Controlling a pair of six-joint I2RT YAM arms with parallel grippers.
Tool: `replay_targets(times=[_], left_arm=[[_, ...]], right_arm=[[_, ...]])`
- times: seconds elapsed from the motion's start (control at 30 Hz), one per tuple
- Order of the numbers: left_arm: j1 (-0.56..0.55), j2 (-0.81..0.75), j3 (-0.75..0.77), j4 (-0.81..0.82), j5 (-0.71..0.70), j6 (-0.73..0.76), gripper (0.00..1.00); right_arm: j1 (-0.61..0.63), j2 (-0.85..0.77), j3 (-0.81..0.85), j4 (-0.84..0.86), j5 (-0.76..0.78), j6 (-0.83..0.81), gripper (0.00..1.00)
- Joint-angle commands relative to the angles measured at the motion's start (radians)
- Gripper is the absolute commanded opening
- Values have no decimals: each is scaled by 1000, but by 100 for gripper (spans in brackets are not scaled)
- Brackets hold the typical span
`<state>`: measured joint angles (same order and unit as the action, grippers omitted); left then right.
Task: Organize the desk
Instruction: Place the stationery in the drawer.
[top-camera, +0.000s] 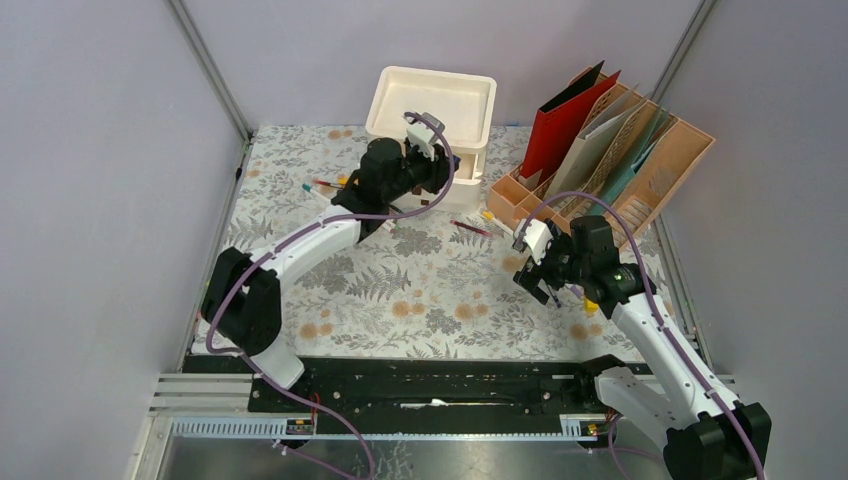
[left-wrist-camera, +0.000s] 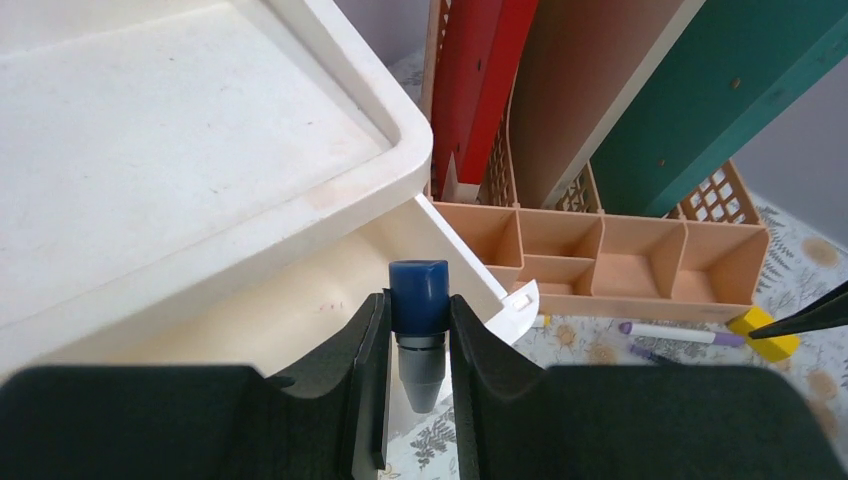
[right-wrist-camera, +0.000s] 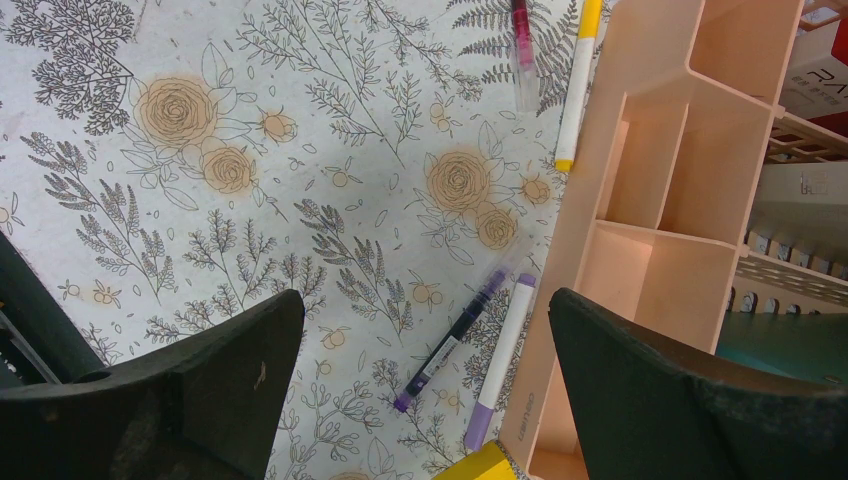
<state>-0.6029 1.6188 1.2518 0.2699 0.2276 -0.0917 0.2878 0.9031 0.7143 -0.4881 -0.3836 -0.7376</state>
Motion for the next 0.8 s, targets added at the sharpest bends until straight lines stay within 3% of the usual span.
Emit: replay_targets(times=[0.0,0.2,0.5,0.77], left_arm=[[5,23,83,-16,39,104,7],[5,66,136,-52,9,171,15],[5,98,197,-98,23,173,45],[6,36,173,-63,34,121,54]], right_arm=[[-2,-15,-5,3,-17,-14,100],[-1,-15,-6,3,-19,-16,100],[-1,-12,-5,3,-16,-17,100],[-1,-10,-5,3,-15,-17,100]])
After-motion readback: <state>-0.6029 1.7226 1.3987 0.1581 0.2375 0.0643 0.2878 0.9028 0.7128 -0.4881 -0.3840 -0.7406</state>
